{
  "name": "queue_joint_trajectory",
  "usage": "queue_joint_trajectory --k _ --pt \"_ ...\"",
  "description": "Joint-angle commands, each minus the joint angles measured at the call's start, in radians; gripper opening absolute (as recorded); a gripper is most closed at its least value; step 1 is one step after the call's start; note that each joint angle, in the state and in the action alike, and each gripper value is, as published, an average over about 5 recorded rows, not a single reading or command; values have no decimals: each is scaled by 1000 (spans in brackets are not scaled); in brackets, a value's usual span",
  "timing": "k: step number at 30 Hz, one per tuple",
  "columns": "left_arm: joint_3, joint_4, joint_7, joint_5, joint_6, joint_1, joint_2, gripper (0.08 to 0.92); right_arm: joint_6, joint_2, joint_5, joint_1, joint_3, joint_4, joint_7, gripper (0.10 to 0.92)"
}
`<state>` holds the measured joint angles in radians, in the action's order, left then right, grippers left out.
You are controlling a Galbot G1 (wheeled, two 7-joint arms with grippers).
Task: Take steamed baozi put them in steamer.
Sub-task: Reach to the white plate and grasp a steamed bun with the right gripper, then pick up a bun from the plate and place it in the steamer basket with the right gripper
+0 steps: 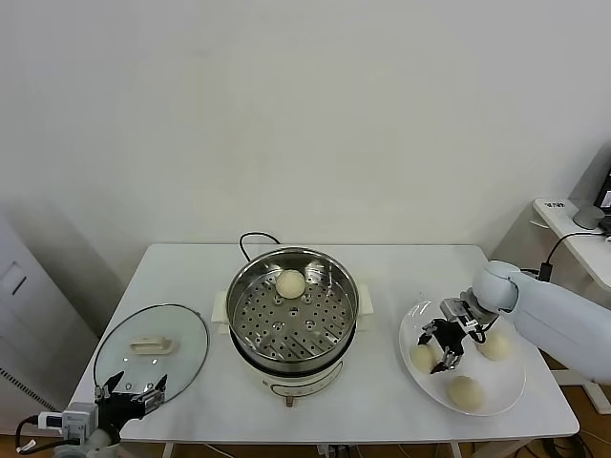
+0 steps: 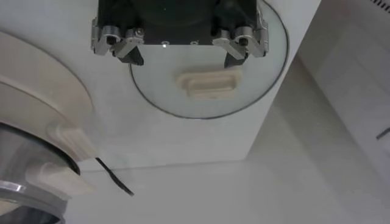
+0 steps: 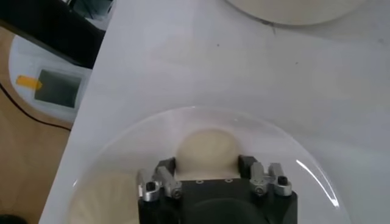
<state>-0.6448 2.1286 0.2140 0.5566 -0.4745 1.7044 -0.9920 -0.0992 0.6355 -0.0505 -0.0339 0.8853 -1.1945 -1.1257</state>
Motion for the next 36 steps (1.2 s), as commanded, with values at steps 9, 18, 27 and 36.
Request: queue_joint_trajectory --k 9,18,27,36 --pt "9 12 10 -14 -15 -7 -7 823 37 -87 -142 253 161 -93 -32 402" --pt "11 19 11 -15 -15 -3 -7 823 119 -69 -399 735 491 -198 -84 406" --pt "11 18 6 -9 -6 0 2 823 165 109 -522 964 602 -213 -53 407" --pt "13 8 7 -8 -7 -6 4 823 296 258 -745 992 646 -247 58 407"
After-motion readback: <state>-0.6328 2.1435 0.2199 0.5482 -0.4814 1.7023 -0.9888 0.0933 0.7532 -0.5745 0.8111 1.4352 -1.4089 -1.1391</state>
